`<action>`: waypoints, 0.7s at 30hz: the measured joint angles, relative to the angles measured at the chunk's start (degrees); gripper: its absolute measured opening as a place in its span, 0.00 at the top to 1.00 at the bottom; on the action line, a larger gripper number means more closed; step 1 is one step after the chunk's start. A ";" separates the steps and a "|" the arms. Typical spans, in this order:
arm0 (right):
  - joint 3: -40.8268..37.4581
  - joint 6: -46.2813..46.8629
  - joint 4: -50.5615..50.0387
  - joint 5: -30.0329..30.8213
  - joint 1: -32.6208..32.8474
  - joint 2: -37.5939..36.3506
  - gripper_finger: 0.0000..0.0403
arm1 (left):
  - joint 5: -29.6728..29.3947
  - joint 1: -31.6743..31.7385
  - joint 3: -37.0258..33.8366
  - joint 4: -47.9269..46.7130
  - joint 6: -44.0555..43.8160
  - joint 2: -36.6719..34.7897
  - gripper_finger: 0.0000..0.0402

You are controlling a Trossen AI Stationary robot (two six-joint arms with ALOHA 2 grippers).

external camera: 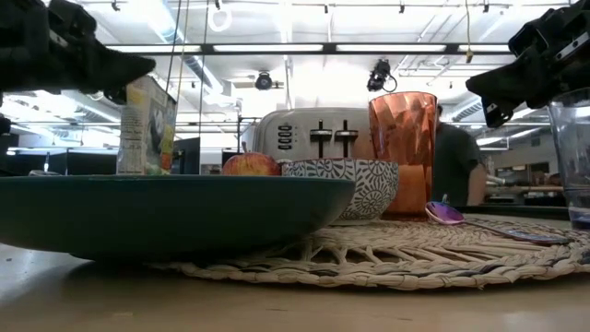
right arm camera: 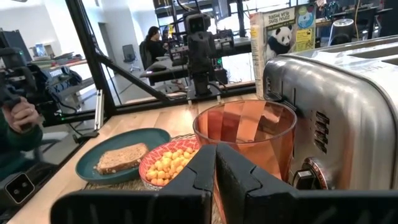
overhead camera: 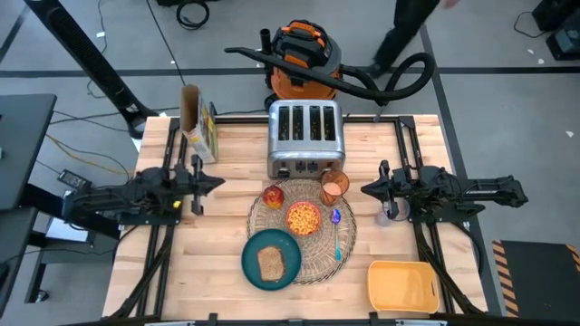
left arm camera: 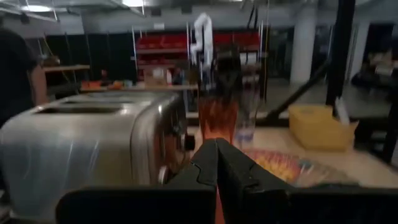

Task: Arrange a breakfast setting
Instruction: Return to Home Position

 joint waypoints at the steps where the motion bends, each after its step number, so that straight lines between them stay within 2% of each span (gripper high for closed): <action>1: 0.00 0.00 0.00 -0.01 -0.01 0.00 0.94 | 0.03 0.00 0.00 -0.50 -0.72 -1.51 0.99; 5: 0.00 0.02 0.11 -0.01 0.01 0.00 0.94 | 0.05 -0.26 0.00 -3.05 -1.50 -2.72 0.99; 12: 0.00 0.02 0.20 0.13 0.01 0.00 0.94 | 0.11 -1.22 -0.01 -3.22 -2.73 -2.66 0.95; 21: 0.00 0.02 0.20 0.20 -0.01 0.00 0.94 | 0.11 -1.22 -0.02 -3.18 -2.48 -2.67 0.95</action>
